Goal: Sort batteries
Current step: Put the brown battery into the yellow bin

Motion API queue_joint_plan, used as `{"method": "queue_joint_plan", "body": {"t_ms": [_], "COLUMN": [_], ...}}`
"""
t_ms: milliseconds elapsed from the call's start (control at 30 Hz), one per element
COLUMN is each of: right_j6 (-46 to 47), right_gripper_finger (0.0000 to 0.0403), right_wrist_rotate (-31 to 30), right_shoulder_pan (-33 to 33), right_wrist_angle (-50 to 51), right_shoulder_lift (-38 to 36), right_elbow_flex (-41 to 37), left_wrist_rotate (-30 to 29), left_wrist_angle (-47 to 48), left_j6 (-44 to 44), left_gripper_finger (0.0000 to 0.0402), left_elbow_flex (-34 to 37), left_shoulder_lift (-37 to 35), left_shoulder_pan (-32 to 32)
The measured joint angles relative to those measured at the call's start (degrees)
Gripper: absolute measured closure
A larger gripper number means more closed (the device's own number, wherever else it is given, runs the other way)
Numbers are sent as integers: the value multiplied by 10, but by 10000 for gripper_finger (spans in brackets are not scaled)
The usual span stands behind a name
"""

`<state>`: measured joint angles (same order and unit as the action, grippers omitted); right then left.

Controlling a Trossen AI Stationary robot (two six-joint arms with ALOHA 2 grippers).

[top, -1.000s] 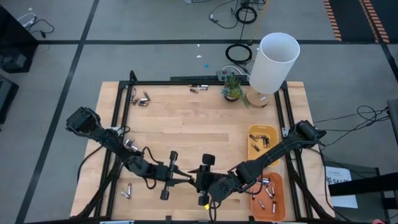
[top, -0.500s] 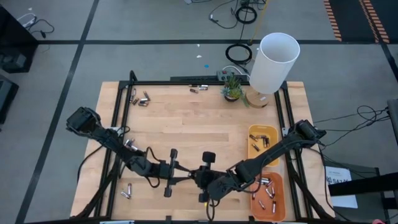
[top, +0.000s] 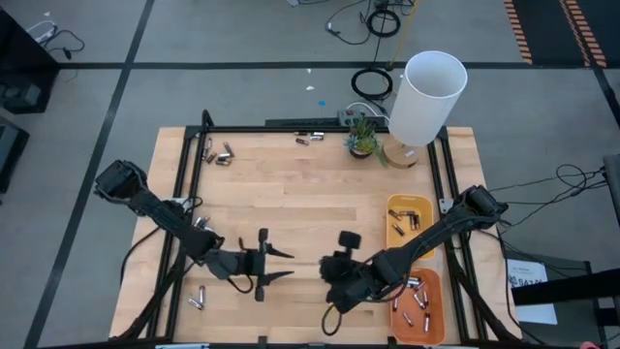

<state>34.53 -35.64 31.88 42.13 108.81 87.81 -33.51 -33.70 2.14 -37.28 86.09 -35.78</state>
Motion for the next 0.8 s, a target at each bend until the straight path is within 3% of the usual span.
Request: {"method": "queue_joint_plan", "body": {"t_ms": [233, 333, 467, 633, 800], "right_j6": [188, 237, 301, 288, 249], "right_gripper_finger": [370, 370, 370, 369, 369], "right_wrist_rotate": [90, 144, 150, 190, 178], "right_shoulder_pan": [28, 40, 48, 38, 19], "right_wrist_angle": [134, 162, 229, 272, 296], "right_shoulder_lift": [0, 0, 0, -1, -35], "right_elbow_flex": [0, 0, 0, 0, -1], "left_wrist_rotate": [-19, -29, -61, -35, 4], "left_wrist_angle": [216, 263, 285, 292, 319], "left_j6": [-85, -92, -69, -29, 15], "left_gripper_finger": [215, 215, 215, 214, 214], "left_elbow_flex": [0, 0, 0, 0, 0], "left_shoulder_lift": [-9, -9, -9, -10, -9], "left_shoulder_pan": [1, 2, 10, 31, 55]}}
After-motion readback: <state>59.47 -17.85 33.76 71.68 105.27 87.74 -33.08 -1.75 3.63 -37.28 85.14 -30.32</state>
